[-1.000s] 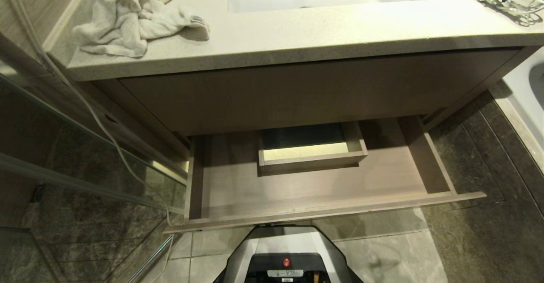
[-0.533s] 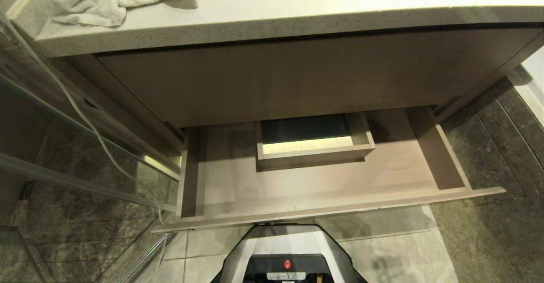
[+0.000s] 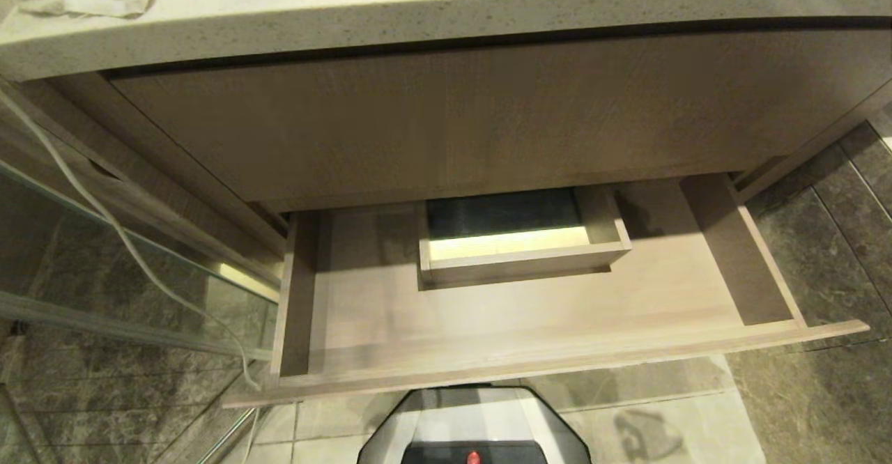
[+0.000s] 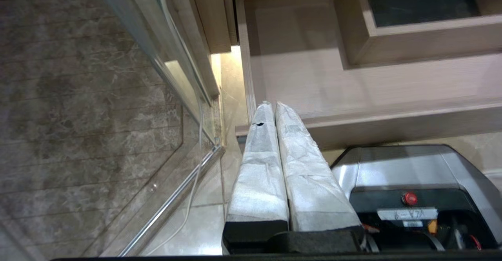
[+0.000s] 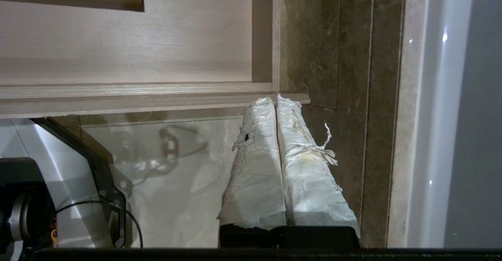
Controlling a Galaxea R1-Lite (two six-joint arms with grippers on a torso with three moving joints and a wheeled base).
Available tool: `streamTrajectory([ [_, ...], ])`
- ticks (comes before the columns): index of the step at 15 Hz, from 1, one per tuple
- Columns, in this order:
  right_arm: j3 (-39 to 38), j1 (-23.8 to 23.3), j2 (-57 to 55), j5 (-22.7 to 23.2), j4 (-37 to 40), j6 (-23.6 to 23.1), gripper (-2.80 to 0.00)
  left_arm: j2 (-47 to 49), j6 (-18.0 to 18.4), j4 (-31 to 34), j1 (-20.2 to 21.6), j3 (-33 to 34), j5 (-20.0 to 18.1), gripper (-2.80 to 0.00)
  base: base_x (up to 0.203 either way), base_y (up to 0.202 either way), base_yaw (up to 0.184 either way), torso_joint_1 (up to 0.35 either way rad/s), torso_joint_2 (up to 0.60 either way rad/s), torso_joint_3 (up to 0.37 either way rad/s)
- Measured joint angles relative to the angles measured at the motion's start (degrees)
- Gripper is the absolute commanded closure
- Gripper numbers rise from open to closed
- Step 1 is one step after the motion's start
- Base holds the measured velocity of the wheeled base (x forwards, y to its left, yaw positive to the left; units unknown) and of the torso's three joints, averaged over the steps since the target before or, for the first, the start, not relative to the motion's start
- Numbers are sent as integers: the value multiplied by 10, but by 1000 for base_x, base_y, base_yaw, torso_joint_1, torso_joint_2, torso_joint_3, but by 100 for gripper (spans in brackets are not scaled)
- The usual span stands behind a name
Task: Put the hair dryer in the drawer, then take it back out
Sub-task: Close the drawer
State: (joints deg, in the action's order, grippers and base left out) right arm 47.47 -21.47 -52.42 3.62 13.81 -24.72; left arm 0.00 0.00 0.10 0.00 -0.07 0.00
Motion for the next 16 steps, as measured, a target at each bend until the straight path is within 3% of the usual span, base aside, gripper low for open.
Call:
streamTrajectory([
  [16, -13, 8, -2, 0, 2, 0, 0, 0, 0, 0, 0, 0, 0, 0, 0, 0, 0, -42, 383, 356],
])
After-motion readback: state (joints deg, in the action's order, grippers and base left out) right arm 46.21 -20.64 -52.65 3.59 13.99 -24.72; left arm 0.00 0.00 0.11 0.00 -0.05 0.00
